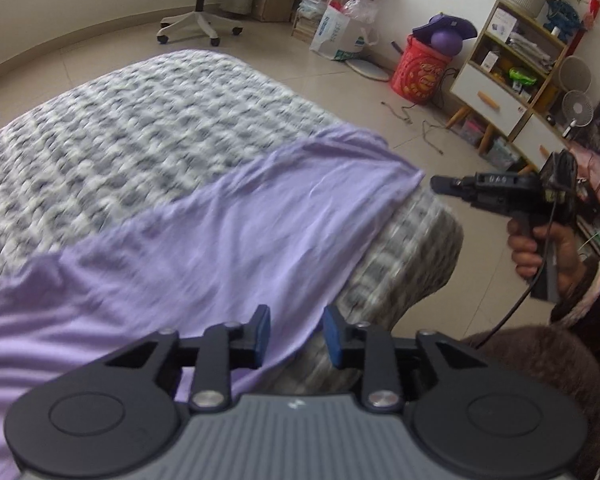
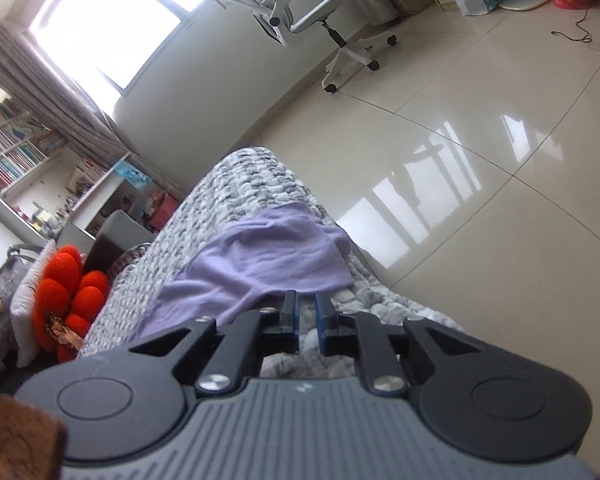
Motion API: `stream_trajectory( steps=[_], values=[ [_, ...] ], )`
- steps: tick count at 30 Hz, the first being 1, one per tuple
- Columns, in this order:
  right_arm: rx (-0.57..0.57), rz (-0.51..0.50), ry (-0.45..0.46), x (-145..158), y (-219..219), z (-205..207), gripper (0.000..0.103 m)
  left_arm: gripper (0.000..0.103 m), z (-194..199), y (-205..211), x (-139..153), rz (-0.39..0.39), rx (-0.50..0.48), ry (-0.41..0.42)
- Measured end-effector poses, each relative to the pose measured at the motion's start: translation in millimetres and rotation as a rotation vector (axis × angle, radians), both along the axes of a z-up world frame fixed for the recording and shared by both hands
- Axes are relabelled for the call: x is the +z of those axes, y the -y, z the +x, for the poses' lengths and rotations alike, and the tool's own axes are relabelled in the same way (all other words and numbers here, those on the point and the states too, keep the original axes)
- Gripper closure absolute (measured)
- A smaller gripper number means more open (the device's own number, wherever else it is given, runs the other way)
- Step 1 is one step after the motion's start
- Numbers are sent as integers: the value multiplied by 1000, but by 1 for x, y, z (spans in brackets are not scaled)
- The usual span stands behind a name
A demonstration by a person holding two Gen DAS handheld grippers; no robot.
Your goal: Fold clothes
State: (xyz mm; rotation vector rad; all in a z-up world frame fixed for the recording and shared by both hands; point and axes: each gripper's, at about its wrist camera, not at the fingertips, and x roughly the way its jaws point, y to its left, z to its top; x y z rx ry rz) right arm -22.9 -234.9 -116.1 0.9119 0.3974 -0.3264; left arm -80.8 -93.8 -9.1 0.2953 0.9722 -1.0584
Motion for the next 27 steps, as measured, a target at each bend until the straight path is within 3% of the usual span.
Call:
stream_trajectory(
  steps=[3, 5, 6, 14, 20, 27],
  values=[
    [-5, 42, 30, -6, 5, 0, 87, 66, 9, 33, 7, 2, -40, 12],
    [-24, 63, 48, -15, 9, -6, 68, 60, 16, 60, 9, 8, -68, 32],
    [-36, 72, 58, -18, 11, -8, 64, 57, 20, 74, 10, 10, -79, 44],
    [-106, 141, 129, -41, 26, -20, 64, 57, 52, 180, 1, -13, -152, 44],
    [-100, 112, 172, -41, 27, -20, 64, 58, 61, 243, -22, 33, -249, 17],
    [-62, 52, 189, -42, 19, -15, 64, 62, 67, 284, -47, 83, -328, -69]
  ],
)
